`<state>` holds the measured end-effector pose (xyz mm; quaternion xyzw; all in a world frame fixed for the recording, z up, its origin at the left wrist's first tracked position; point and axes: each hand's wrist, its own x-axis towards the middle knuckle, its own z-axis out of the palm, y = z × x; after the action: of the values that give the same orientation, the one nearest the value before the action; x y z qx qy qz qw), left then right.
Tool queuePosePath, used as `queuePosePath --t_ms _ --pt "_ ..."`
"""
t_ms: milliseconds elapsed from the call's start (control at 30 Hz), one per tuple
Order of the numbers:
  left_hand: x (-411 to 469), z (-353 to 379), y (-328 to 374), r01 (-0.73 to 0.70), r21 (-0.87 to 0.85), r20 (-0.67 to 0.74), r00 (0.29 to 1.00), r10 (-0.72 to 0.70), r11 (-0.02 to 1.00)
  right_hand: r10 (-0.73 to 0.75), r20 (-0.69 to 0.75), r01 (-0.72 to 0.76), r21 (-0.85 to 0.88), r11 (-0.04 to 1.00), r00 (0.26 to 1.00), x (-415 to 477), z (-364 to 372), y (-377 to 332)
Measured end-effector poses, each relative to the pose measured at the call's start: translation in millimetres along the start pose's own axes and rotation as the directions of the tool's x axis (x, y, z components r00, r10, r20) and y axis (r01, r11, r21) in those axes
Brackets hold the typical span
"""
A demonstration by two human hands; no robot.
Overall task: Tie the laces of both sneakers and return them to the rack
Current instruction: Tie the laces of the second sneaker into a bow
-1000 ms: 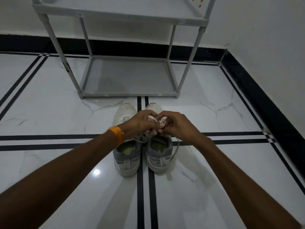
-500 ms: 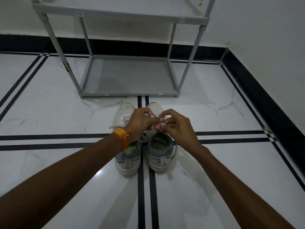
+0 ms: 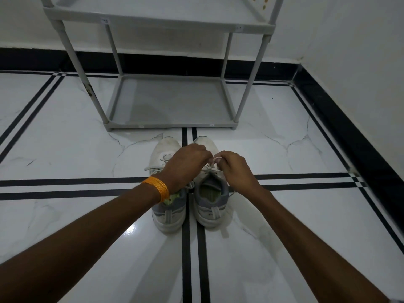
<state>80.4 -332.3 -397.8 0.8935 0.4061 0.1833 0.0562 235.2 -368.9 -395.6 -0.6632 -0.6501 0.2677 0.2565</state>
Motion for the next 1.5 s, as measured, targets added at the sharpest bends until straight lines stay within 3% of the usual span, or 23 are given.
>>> queuePosePath --t_ms 67,133,233,300,400,433,500,567,633,767,900,967,1033,1100,1200,1267,1300,1367,1400,1433,1500 --pt "3.2 -0.5 -0.9 0.061 -0.061 0.012 0.998 -0.060 0.996 0.021 0.015 -0.022 0.071 0.997 1.000 -1.0 -0.9 0.9" --pt "6.7 -4.3 -0.9 0.243 -0.250 0.127 0.968 -0.218 0.937 0.035 -0.009 -0.034 0.107 0.994 0.999 0.5 -1.9 4.0" --pt "12.0 -8.3 -1.4 0.523 -0.492 0.415 0.844 -0.340 0.696 0.029 -0.088 -0.024 0.055 0.998 0.996 2.3 -2.9 9.2" --pt "13.8 -8.8 -1.3 0.614 -0.563 0.515 0.784 -0.346 0.554 -0.011 -0.229 0.005 -0.028 1.000 0.973 -2.0 -5.8 7.6" --pt "13.9 -10.5 -2.2 0.638 -0.602 0.531 0.769 -0.355 0.481 -0.196 -0.444 0.154 -0.129 0.980 0.874 -15.2 -12.9 -5.3" --pt "14.2 -10.8 -3.1 0.636 -0.611 0.528 0.771 -0.357 0.470 -0.212 -0.426 0.166 -0.144 0.976 0.880 -17.2 -13.3 -9.5" --pt "14.2 -12.2 -4.2 0.636 -0.624 0.521 0.772 -0.365 0.454 -0.082 -0.296 0.041 -0.142 0.989 0.952 -14.0 -9.9 -14.3" --pt "15.1 -11.8 -5.8 0.625 -0.642 0.507 0.780 -0.367 0.443 0.082 -0.146 -0.086 -0.020 0.996 0.986 -7.6 -9.0 -13.0" --pt "15.3 -13.7 -5.6 0.616 -0.647 0.502 0.788 -0.357 0.450 0.107 -0.062 -0.097 0.143 0.985 0.992 -1.9 -13.4 -7.5" --pt "13.2 -18.7 -5.3 0.594 -0.675 0.466 0.803 -0.372 0.438 0.042 -0.018 -0.038 0.192 0.981 0.999 2.0 -24.1 -3.8" --pt "12.8 -21.0 -13.6 0.550 -0.743 0.356 0.808 -0.470 0.382 0.024 -0.115 -0.021 0.021 1.000 0.993 1.8 -30.3 -1.1" --pt "6.5 -20.1 -28.2 0.555 -0.700 0.265 0.787 -0.558 0.449 0.095 -0.151 -0.097 -0.005 0.995 0.984 -1.0 -34.9 8.7" --pt "-3.8 -18.3 -44.5 0.544 -0.464 0.139 0.824 -0.549 0.700 0.213 -0.147 -0.219 -0.032 0.975 0.966 -8.0 -38.7 23.8" --pt "-15.9 -16.0 -50.6 0.473 -0.173 0.117 0.881 -0.459 0.864 0.293 -0.115 -0.304 -0.090 0.949 0.949 -17.7 -34.0 39.0" --pt "-20.7 -10.8 -43.0 0.316 0.034 0.182 0.931 -0.317 0.948 0.317 -0.091 -0.328 -0.147 0.933 0.944 -30.7 -20.0 48.4" --pt "-17.4 -12.1 -42.2 0.257 0.086 0.211 0.940 -0.270 0.963 0.363 -0.104 -0.354 0.094 0.931 0.926 -29.1 -21.1 45.2" --pt "-15.9 -14.2 -44.0 0.276 0.072 0.209 0.935 -0.286 0.958 0.411 -0.059 -0.370 0.336 0.866 0.910 -25.2 -23.9 40.7" --pt "-13.1 -17.0 -50.7 0.396 -0.108 0.174 0.911 -0.375 0.912 0.427 0.107 -0.351 0.759 0.549 0.898 -17.2 -27.5 29.5" --pt "-12.4 -17.9 -51.6 0.459 -0.266 0.150 0.888 -0.434 0.848 0.404 0.158 -0.328 0.857 0.398 0.901 -13.6 -27.7 24.2" --pt "-11.1 -18.2 -48.6 0.515 -0.434 0.160 0.852 -0.499 0.739 0.384 0.200 -0.311 0.916 0.255 0.901 -10.1 -25.5 20.2" --pt "-5.3 -17.1 -34.8 0.582 -0.709 0.324 0.771 -0.548 0.399 0.370 0.266 -0.284 0.959 -0.005 0.890 -4.7 -17.8 14.6"
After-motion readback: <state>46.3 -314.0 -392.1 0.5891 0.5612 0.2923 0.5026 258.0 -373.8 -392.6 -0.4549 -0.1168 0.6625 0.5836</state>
